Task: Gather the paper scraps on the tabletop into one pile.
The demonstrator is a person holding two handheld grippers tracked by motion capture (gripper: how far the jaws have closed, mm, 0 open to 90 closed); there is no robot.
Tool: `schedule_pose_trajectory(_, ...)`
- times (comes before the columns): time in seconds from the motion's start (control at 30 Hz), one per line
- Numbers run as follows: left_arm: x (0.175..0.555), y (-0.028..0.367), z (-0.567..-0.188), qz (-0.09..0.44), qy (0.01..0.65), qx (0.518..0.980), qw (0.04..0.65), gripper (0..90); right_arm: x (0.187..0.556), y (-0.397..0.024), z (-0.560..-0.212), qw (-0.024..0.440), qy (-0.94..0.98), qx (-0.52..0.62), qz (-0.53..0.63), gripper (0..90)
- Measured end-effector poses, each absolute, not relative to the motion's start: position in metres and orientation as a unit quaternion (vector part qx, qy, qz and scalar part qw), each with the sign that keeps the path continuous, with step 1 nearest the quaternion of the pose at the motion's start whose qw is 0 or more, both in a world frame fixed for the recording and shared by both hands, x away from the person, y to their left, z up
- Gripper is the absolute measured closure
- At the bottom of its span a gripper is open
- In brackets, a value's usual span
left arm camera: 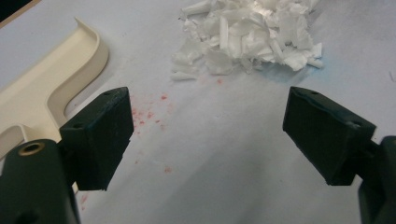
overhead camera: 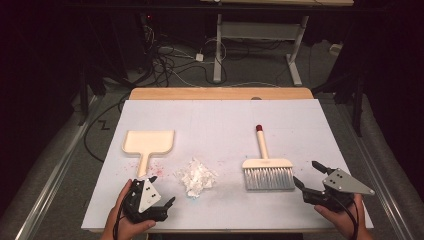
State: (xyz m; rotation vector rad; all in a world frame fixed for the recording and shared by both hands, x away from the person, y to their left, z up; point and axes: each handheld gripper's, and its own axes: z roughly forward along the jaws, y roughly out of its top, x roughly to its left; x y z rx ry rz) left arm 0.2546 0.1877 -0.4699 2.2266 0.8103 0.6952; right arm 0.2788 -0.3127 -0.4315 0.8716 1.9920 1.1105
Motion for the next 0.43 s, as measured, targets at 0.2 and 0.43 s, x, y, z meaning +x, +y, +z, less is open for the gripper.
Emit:
schedule_pose_trajectory(0.2,0.2576,0.1881,-0.4696,0.268,0.314,0.849,0.331,15.5,0.2798,-0.3117,-0.4317,0.353,0.759,0.34,0.429,24.1)
schedule_pose_trajectory(0.43,0.261,0.1864,-0.4687,0.269,0.314,0.848,0.332,15.5,0.2777,-0.313,-0.4315,0.359,0.755,0.339,0.432,23.9)
